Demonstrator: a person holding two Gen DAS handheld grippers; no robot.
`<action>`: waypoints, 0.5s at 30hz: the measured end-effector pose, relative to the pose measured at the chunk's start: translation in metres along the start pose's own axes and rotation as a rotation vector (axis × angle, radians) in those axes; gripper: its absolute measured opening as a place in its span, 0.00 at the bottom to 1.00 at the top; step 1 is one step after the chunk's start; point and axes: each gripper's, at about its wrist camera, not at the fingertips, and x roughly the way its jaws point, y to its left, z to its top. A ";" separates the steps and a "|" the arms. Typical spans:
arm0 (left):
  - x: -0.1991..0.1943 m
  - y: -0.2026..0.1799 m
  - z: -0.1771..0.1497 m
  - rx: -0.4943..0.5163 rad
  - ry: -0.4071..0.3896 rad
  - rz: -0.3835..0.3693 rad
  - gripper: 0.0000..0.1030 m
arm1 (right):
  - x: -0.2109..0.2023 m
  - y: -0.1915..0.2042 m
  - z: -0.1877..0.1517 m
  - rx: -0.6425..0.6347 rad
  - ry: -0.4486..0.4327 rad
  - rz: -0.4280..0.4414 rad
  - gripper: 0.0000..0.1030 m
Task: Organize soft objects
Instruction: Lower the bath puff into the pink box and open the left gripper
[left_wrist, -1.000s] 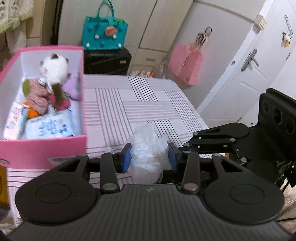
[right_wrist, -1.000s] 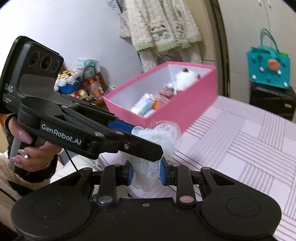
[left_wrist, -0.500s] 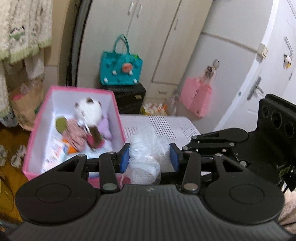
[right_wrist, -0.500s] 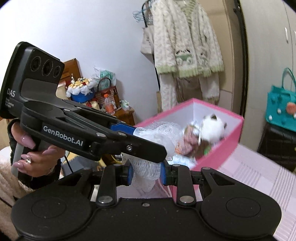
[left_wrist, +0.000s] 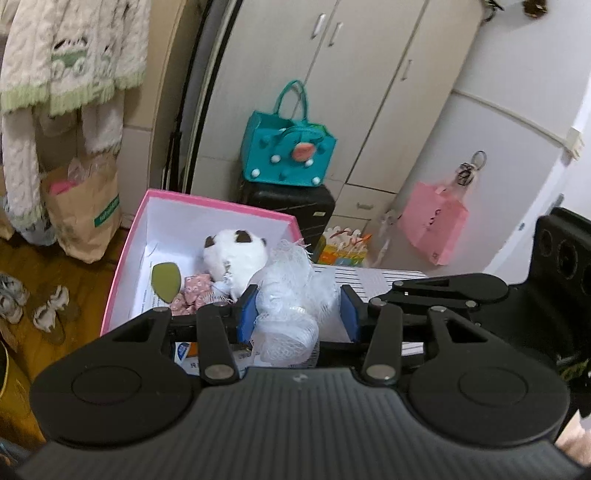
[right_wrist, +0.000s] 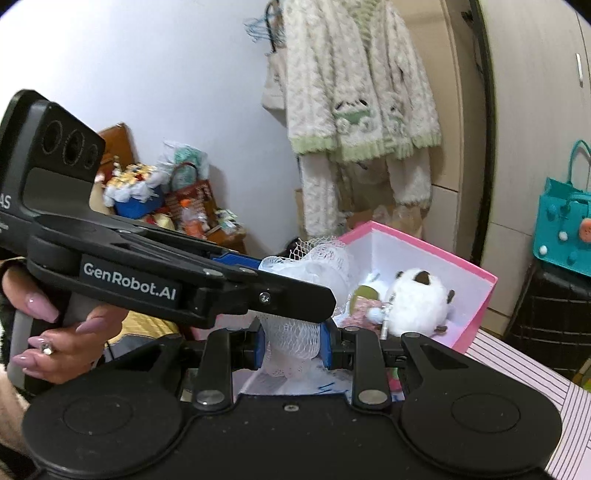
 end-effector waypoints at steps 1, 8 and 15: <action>0.006 0.004 0.001 -0.011 0.001 0.004 0.42 | 0.005 -0.003 0.000 0.007 0.005 -0.007 0.31; 0.032 0.024 -0.005 -0.053 0.062 0.004 0.42 | 0.030 -0.011 -0.005 0.010 0.069 -0.043 0.31; 0.055 0.044 -0.020 -0.118 0.147 0.009 0.42 | 0.055 -0.015 -0.017 -0.006 0.188 -0.075 0.36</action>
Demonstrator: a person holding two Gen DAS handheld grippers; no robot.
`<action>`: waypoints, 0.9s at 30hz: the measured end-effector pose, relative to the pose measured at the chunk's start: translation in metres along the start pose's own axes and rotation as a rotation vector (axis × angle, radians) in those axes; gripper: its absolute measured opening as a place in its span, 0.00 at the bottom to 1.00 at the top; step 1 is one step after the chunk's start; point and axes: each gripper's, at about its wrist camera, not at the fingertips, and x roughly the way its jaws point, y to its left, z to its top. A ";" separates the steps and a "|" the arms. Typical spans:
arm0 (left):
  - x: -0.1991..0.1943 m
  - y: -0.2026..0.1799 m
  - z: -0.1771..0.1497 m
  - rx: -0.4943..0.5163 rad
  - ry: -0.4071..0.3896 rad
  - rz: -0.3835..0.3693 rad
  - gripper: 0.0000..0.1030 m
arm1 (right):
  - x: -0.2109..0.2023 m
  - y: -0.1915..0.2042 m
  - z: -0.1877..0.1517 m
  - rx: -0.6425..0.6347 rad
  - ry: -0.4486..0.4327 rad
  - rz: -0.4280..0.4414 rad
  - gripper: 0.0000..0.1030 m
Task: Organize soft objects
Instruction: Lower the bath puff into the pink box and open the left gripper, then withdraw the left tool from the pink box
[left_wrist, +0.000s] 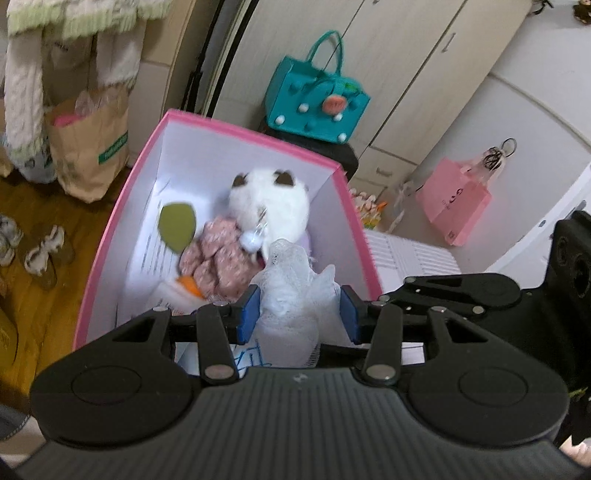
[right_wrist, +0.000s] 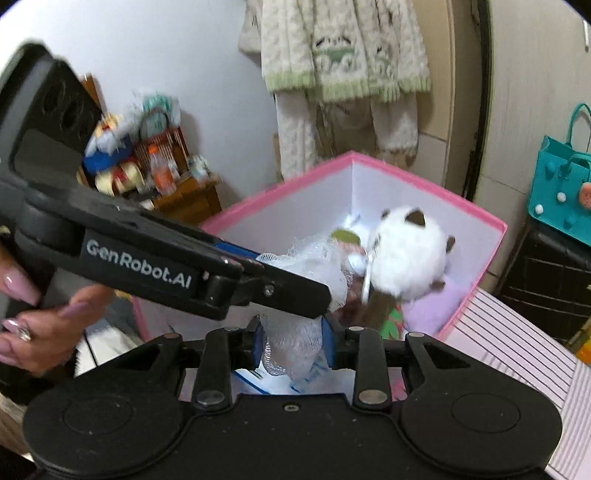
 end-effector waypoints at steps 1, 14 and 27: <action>0.003 0.003 -0.002 -0.010 0.005 0.004 0.42 | 0.003 0.000 -0.001 -0.004 0.016 -0.019 0.36; 0.010 0.007 -0.017 -0.013 -0.022 0.100 0.44 | -0.016 0.008 -0.014 -0.089 -0.024 -0.189 0.53; -0.017 -0.024 -0.018 0.077 -0.086 0.195 0.49 | -0.071 -0.020 -0.036 0.152 -0.138 -0.156 0.54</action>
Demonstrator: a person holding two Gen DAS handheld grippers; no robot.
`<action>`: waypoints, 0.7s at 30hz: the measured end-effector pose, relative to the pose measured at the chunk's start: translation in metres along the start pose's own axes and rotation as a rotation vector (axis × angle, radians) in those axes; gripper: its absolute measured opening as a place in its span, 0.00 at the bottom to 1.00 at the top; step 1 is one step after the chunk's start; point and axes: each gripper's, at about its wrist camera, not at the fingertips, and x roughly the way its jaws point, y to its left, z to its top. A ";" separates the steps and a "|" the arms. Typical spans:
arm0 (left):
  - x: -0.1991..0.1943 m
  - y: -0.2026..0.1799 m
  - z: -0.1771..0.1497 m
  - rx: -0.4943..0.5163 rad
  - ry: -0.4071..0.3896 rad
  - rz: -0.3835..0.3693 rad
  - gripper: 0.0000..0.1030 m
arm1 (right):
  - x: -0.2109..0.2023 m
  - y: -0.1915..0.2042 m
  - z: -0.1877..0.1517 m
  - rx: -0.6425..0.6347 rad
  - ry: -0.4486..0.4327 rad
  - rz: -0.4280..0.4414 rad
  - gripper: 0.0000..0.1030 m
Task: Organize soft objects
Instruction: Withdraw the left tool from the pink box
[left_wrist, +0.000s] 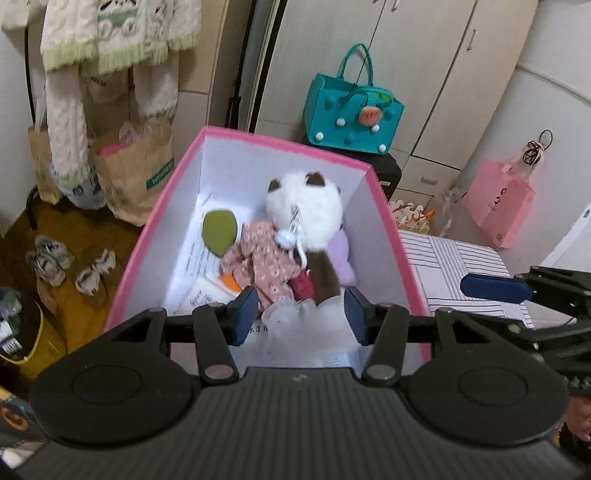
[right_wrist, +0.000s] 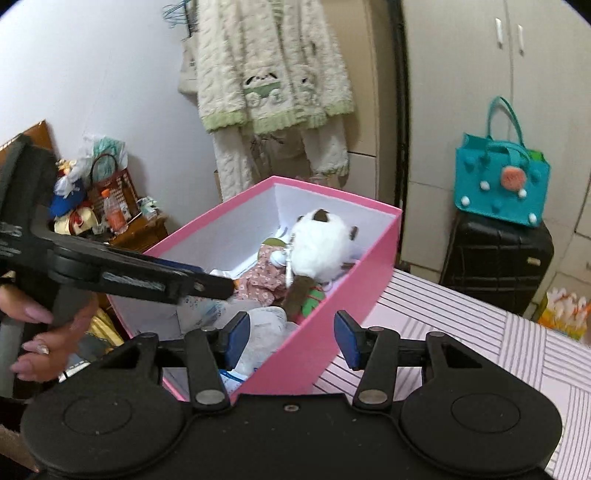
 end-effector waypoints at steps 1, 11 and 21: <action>-0.005 -0.003 0.002 0.010 -0.005 0.005 0.49 | -0.001 -0.002 0.002 0.017 0.001 -0.010 0.54; -0.053 -0.027 0.005 0.086 -0.027 -0.014 0.63 | -0.013 -0.002 -0.004 0.021 0.123 -0.090 0.90; -0.069 -0.046 -0.009 0.148 -0.027 0.031 0.95 | -0.058 -0.013 -0.023 0.060 0.093 -0.281 0.90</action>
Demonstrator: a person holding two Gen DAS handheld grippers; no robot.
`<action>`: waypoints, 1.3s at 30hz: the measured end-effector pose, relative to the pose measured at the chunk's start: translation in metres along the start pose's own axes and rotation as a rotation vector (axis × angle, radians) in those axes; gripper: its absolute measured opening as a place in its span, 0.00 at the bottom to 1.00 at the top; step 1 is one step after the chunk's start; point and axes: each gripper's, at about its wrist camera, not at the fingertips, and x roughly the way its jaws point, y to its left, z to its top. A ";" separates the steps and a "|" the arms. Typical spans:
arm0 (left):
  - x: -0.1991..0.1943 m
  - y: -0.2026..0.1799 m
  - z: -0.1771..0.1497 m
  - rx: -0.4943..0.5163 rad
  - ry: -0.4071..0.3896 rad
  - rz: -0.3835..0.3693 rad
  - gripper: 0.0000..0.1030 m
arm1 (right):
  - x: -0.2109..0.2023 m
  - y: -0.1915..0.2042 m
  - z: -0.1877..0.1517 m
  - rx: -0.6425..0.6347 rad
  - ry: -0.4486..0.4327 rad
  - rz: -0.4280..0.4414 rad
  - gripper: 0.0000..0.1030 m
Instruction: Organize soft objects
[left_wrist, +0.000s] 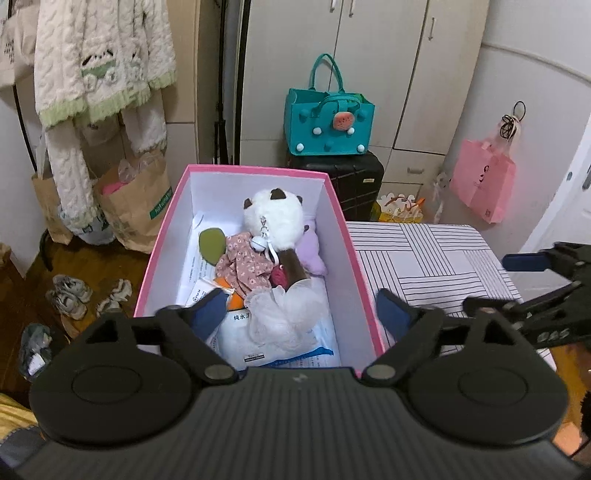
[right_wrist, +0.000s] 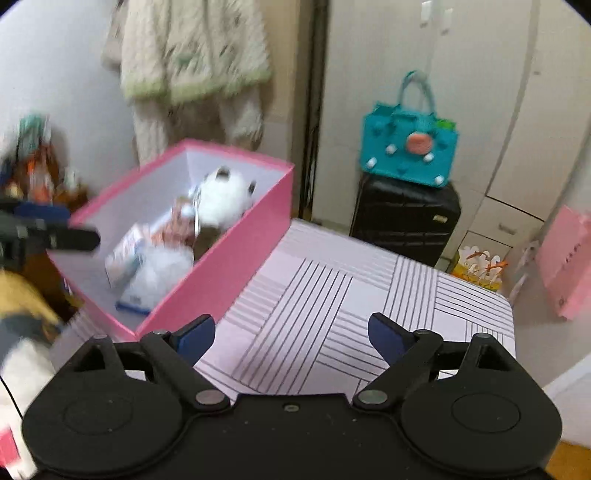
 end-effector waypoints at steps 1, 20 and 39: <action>-0.004 -0.003 0.000 0.006 -0.008 0.009 0.98 | -0.007 -0.004 -0.002 0.029 -0.017 0.011 0.90; -0.033 -0.045 -0.046 0.043 0.001 0.121 1.00 | -0.068 -0.005 -0.063 0.218 -0.140 -0.148 0.90; -0.047 -0.064 -0.067 -0.012 0.031 0.194 1.00 | -0.094 0.012 -0.084 0.217 -0.165 -0.198 0.90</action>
